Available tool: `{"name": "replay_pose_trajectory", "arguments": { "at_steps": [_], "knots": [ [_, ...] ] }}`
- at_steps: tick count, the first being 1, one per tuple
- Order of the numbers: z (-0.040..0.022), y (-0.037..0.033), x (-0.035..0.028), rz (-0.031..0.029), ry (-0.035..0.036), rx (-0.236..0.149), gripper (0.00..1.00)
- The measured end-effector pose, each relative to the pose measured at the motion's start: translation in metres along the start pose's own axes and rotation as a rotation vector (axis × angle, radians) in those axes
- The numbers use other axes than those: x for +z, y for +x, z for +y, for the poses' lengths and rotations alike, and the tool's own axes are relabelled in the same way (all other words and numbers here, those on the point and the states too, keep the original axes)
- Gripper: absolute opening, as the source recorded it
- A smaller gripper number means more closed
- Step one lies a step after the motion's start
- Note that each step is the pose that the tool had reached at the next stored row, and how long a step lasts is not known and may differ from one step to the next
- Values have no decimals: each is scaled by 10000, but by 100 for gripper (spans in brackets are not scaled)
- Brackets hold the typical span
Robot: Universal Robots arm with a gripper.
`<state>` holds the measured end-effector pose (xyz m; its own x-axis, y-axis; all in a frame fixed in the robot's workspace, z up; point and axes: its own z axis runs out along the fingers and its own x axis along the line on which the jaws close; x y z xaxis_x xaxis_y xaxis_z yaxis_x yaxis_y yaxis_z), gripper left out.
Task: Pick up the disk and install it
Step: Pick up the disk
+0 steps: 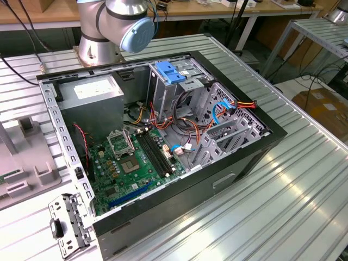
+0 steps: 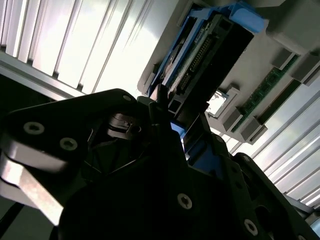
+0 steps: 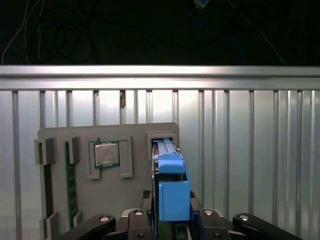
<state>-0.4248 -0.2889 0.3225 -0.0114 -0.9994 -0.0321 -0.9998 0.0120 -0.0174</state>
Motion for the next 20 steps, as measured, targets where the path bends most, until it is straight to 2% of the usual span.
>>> {"name": "replay_pose_trajectory", "arguments": {
  "at_steps": [6, 20],
  "knots": [
    [0, -1, -31, 0, 0, 0, 37],
    [-3, -5, -148, 0, 0, 0, 37]
  ]
}}
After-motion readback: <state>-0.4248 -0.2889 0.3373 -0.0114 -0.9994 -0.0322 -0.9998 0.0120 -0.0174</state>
